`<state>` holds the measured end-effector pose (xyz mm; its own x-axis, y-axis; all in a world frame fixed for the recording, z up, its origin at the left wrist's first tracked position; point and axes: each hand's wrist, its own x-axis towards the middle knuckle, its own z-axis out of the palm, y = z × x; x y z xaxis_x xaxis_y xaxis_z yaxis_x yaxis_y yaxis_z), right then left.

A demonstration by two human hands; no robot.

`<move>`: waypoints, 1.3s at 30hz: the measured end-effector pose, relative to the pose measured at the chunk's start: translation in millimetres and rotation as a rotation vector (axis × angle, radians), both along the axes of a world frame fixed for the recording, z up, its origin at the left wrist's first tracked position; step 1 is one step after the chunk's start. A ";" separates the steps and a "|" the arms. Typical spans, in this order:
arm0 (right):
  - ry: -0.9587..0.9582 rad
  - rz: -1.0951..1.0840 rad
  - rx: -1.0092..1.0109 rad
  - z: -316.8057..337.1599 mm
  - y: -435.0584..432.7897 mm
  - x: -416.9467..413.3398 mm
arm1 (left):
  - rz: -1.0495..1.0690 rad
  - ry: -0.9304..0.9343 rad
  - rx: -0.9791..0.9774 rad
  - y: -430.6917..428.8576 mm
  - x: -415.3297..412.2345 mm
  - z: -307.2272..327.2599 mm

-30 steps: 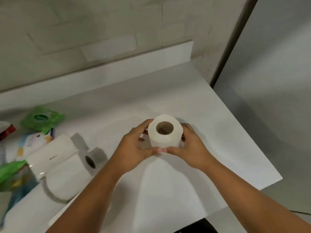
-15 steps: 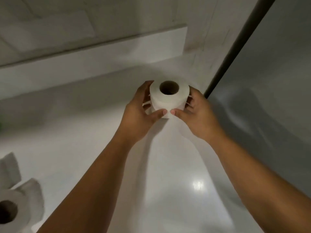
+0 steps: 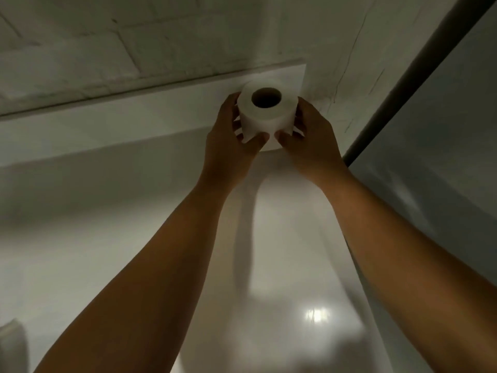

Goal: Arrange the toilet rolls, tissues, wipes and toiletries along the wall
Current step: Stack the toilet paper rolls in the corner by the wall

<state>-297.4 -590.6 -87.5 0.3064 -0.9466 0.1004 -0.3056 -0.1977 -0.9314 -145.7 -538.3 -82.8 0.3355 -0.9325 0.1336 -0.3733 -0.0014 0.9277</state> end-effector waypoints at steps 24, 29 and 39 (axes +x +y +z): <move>0.029 -0.035 -0.165 55.5 172.9 17.8 | -0.023 -0.303 0.005 164.2 18.8 59.8; 0.047 0.115 -0.175 77.3 234.1 56.5 | -0.017 -0.417 -0.023 247.6 63.2 76.3; 0.071 0.371 -0.145 80.9 378.7 179.0 | 0.052 -0.587 0.101 418.1 192.1 88.7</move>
